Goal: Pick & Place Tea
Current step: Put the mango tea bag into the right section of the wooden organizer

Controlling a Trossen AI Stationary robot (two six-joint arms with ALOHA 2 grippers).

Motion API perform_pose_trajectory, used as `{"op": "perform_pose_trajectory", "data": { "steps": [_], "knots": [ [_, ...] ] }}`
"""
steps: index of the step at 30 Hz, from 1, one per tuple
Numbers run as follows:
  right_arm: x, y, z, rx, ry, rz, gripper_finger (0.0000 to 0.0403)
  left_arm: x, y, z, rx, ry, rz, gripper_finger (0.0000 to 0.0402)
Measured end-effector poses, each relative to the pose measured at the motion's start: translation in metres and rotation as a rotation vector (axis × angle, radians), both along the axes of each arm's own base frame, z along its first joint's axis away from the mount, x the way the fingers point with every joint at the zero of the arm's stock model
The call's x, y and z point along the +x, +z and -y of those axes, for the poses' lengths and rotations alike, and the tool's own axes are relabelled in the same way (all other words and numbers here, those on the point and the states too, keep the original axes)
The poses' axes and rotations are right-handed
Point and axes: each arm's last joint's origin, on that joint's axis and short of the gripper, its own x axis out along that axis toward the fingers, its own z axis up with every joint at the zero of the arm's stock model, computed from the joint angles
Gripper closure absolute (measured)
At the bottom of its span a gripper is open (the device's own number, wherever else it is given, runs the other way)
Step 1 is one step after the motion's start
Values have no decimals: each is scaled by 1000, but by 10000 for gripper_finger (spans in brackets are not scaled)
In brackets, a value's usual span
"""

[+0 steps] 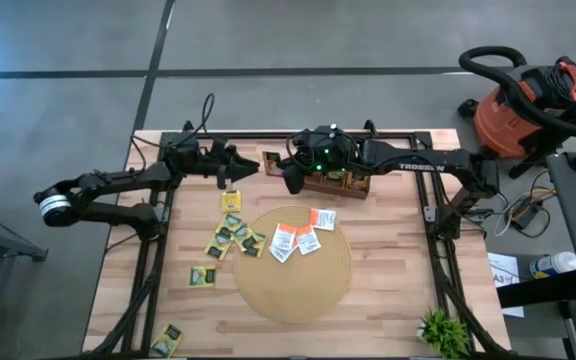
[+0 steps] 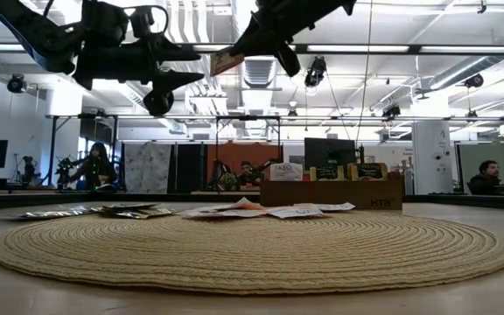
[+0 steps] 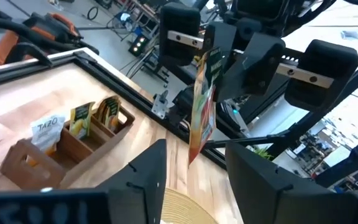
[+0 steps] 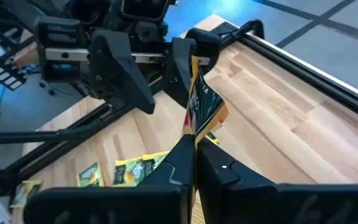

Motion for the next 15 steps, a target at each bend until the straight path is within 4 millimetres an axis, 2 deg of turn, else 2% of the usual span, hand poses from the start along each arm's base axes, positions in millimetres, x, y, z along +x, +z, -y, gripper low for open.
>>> {"op": "perform_pose_trajectory", "data": {
  "steps": [10,15],
  "knots": [
    [2,3,-1,12,24,36,394,2,3,0,103,-4,42,243],
    [2,5,0,6,25,61,394,11,0,1,95,-39,82,243]
  ]
}}
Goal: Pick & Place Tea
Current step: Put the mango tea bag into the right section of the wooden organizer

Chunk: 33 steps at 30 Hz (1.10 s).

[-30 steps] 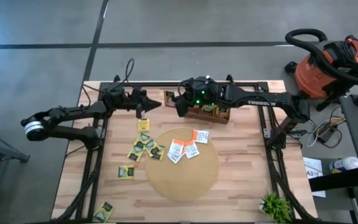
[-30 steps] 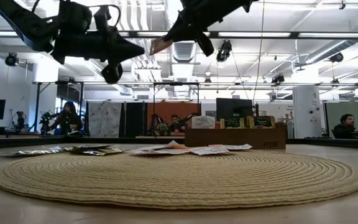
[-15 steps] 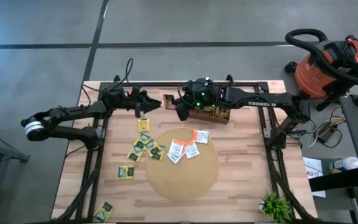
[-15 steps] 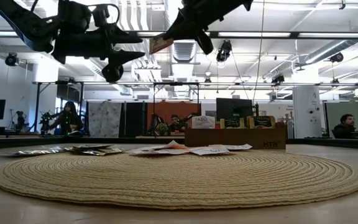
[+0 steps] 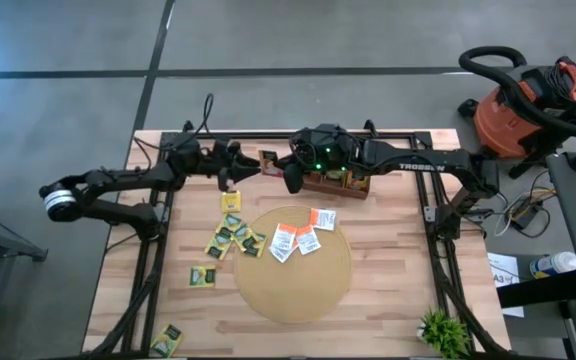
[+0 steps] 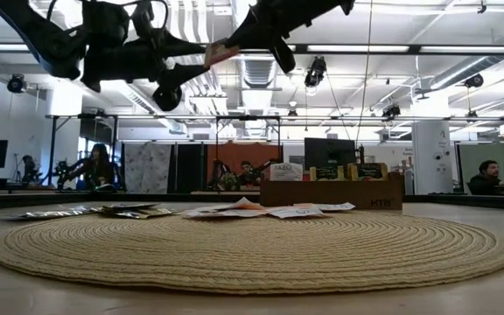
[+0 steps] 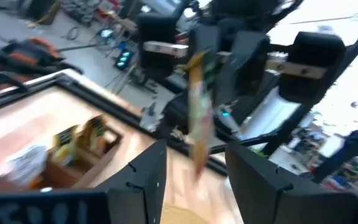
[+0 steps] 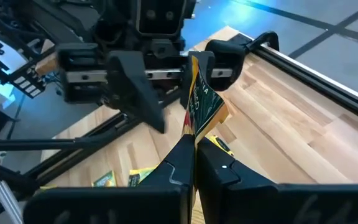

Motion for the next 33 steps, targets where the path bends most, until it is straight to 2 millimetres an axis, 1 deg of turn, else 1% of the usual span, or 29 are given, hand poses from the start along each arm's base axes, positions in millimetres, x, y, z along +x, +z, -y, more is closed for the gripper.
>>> {"op": "perform_pose_trajectory", "data": {
  "steps": [5,12,15,18,24,28,33],
  "knots": [
    [0,0,0,-1,1,-2,394,9,-4,-1,-35,-30,44,243],
    [0,0,0,-1,0,-4,394,13,-8,-2,-63,-82,46,249],
    [0,0,0,-7,-6,-5,394,13,-7,-2,-57,-83,46,268],
    [0,0,1,-8,-8,-5,394,17,0,-2,-25,-87,66,295],
    [0,0,1,-8,-8,-5,394,28,9,-9,6,-87,73,341],
    [-1,-1,1,-6,-7,-14,394,34,7,-12,2,-125,45,362],
    [-1,-3,1,-2,-6,-32,394,34,4,-11,-9,-135,19,385]
  ]
}}
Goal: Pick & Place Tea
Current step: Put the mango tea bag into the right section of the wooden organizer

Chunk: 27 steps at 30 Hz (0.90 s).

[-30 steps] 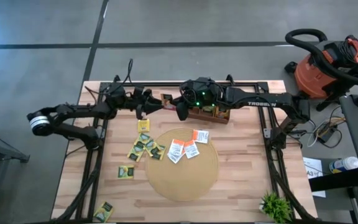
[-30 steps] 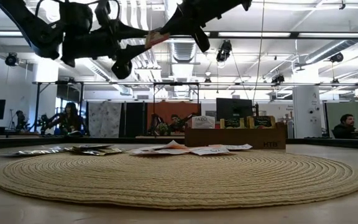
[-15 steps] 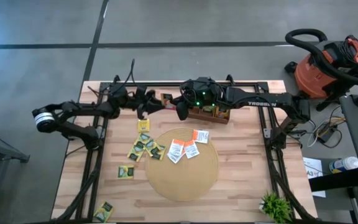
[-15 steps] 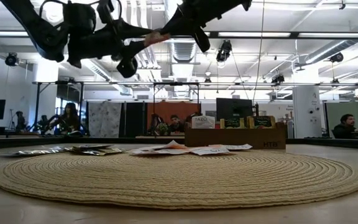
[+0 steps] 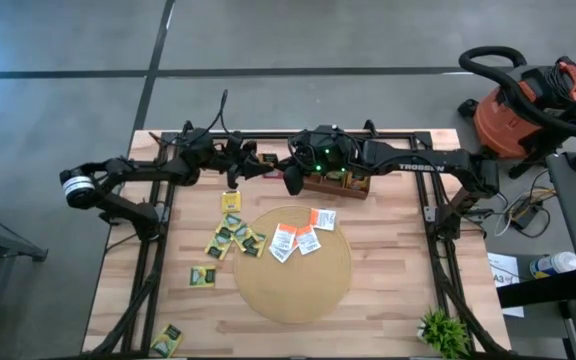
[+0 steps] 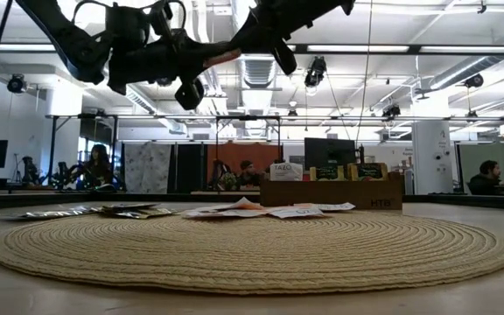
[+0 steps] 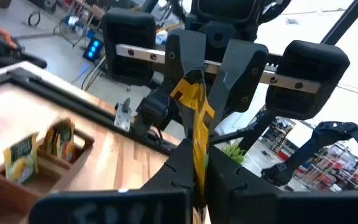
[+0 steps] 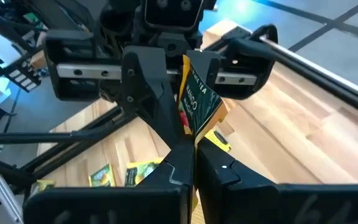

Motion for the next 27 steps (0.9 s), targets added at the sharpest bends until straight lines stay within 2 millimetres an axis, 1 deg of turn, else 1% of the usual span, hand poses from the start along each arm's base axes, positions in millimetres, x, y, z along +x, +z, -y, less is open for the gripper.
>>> {"op": "perform_pose_trajectory", "data": {
  "steps": [8,11,16,21,25,27],
  "knots": [
    [-1,-3,0,-16,12,-37,394,0,-3,0,-2,-5,-25,391],
    [-2,-6,0,-20,15,-69,384,1,-8,0,16,6,-62,392],
    [-7,-11,5,-28,6,-138,341,0,-19,-1,37,14,-146,392],
    [-12,-16,9,-43,12,-206,293,0,-25,-1,72,30,-188,393],
    [-14,-13,11,-71,28,-211,267,0,-27,-1,95,38,-201,393],
    [-16,-8,11,-105,53,-228,258,0,-27,-1,114,42,-199,392]
  ]
}}
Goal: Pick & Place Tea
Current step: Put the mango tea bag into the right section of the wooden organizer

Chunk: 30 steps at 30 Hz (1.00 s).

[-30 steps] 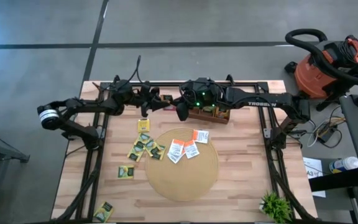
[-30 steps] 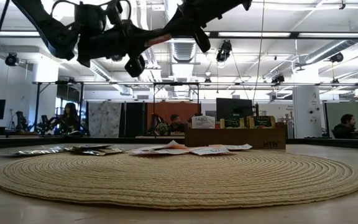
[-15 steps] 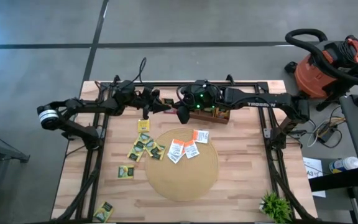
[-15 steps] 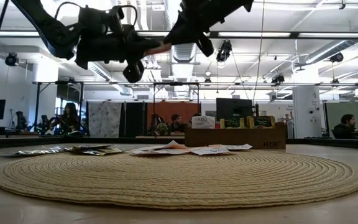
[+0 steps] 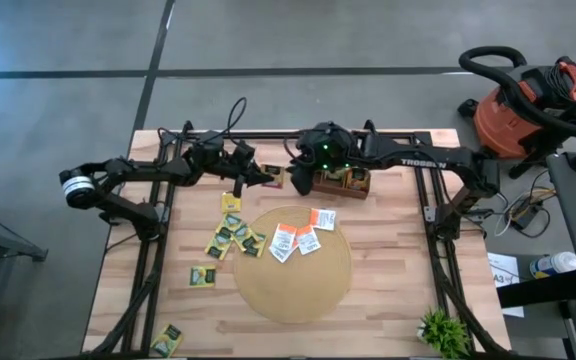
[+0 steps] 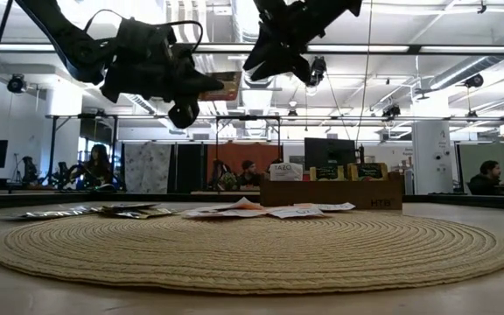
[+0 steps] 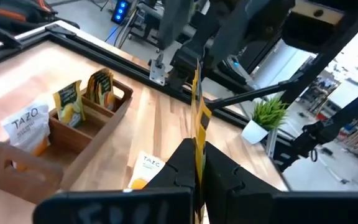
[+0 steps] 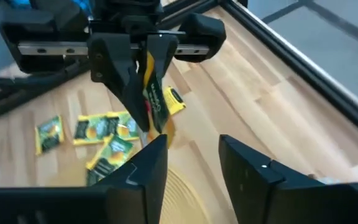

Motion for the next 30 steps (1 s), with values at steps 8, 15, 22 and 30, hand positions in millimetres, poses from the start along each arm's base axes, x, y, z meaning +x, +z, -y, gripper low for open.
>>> {"op": "perform_pose_trajectory", "data": {
  "steps": [8,15,22,30],
  "knots": [
    [-4,22,6,-104,81,-63,253,2,1,-2,89,9,6,390],
    [-9,31,16,-82,90,-66,264,18,7,-5,111,-10,15,389],
    [-14,26,15,-55,97,-137,270,57,8,-10,137,-63,13,389],
    [-26,22,10,-13,107,-239,271,80,2,-11,170,-94,-22,388]
  ]
}}
